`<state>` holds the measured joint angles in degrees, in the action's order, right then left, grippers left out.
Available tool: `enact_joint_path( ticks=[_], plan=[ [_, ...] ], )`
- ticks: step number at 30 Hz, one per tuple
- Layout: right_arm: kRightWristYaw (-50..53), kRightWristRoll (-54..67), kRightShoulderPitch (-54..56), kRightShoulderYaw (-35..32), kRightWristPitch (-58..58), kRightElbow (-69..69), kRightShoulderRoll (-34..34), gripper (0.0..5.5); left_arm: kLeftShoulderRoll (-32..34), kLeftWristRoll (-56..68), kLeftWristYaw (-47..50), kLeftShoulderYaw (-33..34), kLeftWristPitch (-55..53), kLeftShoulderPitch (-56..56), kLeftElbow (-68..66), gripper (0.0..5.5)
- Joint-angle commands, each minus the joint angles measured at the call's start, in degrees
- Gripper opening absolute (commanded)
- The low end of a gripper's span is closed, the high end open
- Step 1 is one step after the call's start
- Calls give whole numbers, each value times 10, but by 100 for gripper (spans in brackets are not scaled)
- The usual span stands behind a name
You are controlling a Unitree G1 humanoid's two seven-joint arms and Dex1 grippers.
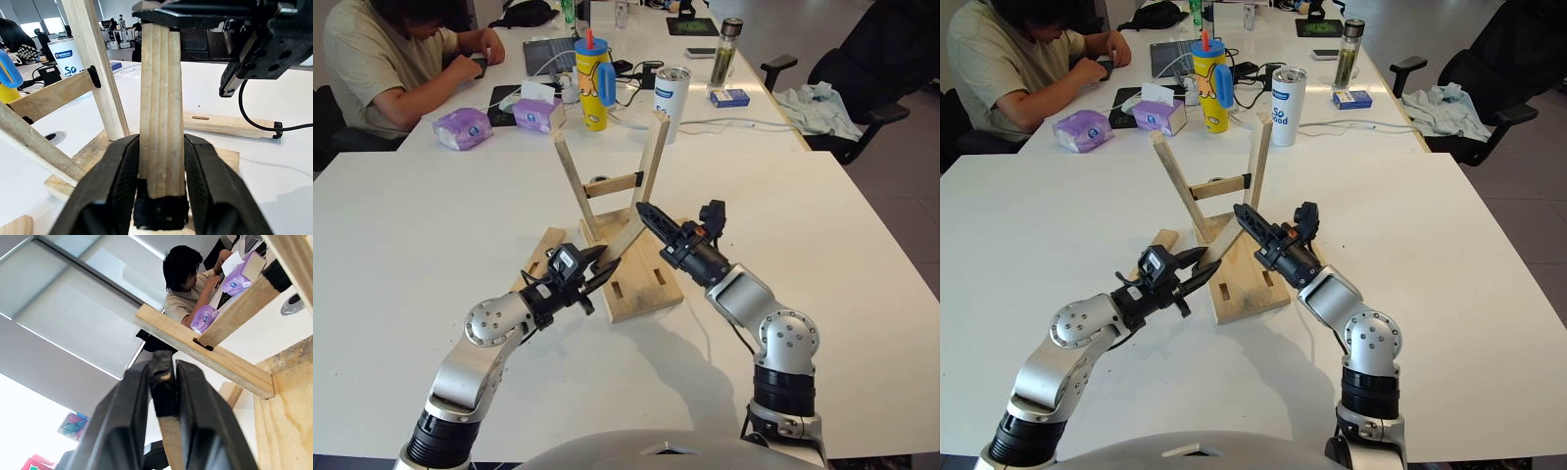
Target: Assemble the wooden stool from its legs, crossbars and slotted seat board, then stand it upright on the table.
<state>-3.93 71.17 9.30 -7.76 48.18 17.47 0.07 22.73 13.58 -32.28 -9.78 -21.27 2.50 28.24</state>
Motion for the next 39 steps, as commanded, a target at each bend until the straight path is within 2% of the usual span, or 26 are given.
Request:
enact_joint_path(
  ticks=[1,5,6,12,19,32,39],
  plan=[
    [-7,-3,-5,8,-5,8,-5,47,2,9,6,10,-20,-5,9,130],
    [-7,-26,-7,12,-12,1,-14,45,-9,23,12,14,-31,-12,11,130],
    [-6,-30,-6,11,-15,-2,-16,45,-18,38,15,20,-37,-12,14,168],
    [-16,-61,8,-20,-39,-25,-49,44,-50,131,20,55,-68,-12,39,255],
    [-74,-185,17,-90,-107,-84,-185,44,-56,121,66,97,-50,-23,10,255],
    [-146,-311,13,-77,-180,-146,-204,44,-54,122,68,89,-42,-27,-8,255],
    [-159,-404,-25,-28,-223,-133,-208,44,-46,113,65,84,-39,-29,-11,255]
  ],
)
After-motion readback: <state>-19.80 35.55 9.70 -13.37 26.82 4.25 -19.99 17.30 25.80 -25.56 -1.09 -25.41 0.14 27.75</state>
